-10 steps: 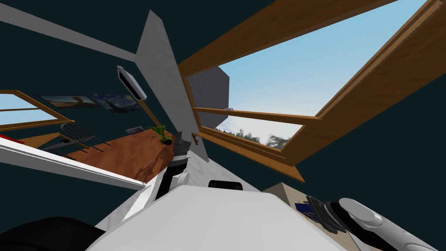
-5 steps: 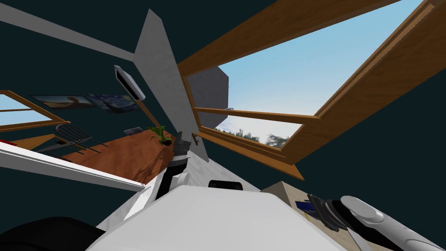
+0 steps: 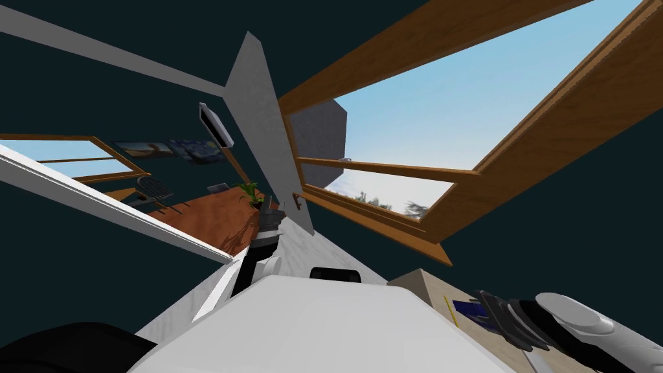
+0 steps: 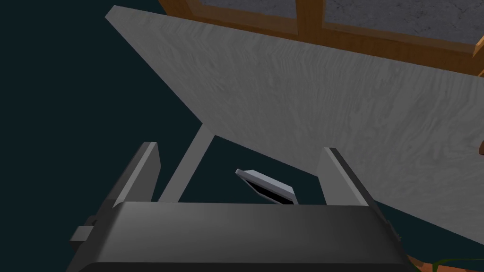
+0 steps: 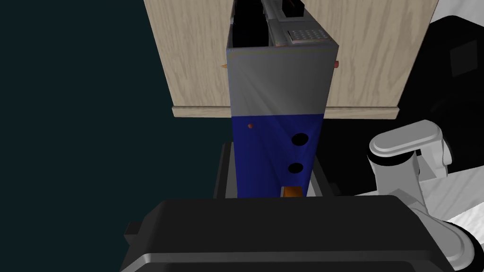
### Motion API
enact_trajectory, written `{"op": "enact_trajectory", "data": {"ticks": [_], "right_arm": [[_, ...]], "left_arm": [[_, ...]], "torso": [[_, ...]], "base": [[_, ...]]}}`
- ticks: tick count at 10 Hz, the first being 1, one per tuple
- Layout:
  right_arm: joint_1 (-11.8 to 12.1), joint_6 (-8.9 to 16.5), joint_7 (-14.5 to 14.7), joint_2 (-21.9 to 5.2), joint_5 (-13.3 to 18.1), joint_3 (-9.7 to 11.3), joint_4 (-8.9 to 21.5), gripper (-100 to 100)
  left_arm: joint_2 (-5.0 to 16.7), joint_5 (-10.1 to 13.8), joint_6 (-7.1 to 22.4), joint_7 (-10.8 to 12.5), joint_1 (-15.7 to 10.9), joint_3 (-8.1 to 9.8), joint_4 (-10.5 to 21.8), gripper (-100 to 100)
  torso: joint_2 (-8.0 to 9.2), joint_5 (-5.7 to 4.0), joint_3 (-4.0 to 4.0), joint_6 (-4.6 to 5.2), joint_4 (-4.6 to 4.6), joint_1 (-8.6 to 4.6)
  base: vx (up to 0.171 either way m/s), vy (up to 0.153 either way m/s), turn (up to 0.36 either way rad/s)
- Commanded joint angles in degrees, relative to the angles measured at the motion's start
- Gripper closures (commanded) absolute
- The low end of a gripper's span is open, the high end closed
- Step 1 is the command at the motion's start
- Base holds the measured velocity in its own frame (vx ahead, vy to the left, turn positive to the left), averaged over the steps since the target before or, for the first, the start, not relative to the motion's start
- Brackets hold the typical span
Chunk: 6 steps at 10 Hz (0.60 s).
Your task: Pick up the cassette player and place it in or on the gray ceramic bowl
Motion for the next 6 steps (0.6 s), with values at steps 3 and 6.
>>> {"op": "enact_trajectory", "data": {"ticks": [3,6], "right_arm": [[1.0,-5.2,-1.0,-4.7,-2.0,-3.9,2.1,100],[1.1,-6.7,-1.1,-5.8,-2.5,-5.0,3.1,100]], "left_arm": [[0.0,0.0,0.0,0.0,0.0,0.0,0.0,0],[0.0,0.0,0.0,0.0,0.0,0.01,0.0,0]], "torso": [[0.23,0.01,0.14,0.01,0.05,0.03],[-0.19,0.0,-0.07,0.09,0.0,0.1]], "base": [[-0.213,-0.027,0.204],[-0.082,-0.002,0.036]]}}
